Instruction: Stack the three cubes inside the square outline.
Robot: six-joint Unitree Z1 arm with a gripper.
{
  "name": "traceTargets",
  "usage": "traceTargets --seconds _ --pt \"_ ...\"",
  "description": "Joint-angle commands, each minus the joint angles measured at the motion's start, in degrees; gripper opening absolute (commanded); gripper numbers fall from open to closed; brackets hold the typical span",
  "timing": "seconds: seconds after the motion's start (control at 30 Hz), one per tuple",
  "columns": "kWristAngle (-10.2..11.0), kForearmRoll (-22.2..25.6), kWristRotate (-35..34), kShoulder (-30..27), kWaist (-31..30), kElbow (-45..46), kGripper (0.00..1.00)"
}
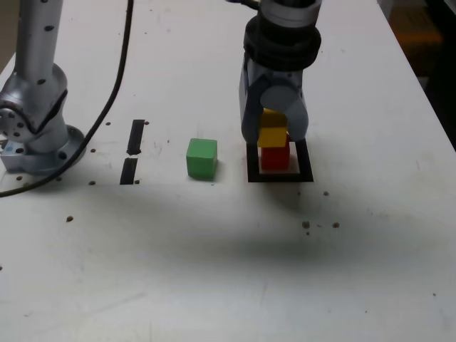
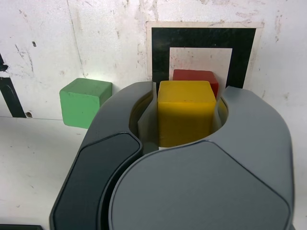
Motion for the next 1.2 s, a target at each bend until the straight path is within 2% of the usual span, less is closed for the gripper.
traceTargets --seconds 0.0,0.47,0.7,0.83,1.07,1.17 --pt "0.0 0.0 0.1 0.1 0.1 -0.5 0.22" --pt "-0.2 -0.1 0.1 0.5 0.1 -0.5 0.3" --pt "-0.5 0.0 0.5 1.1 0.1 -0.9 0.38" --pt "-0.6 -0.1 0.8 1.3 0.1 -1.0 0.48" --pt "-0.5 -0.7 1.1 1.3 0.1 -1.0 0.78" --pt "-0.4 -0.9 1.2 1.1 0.1 -0.9 0.87"
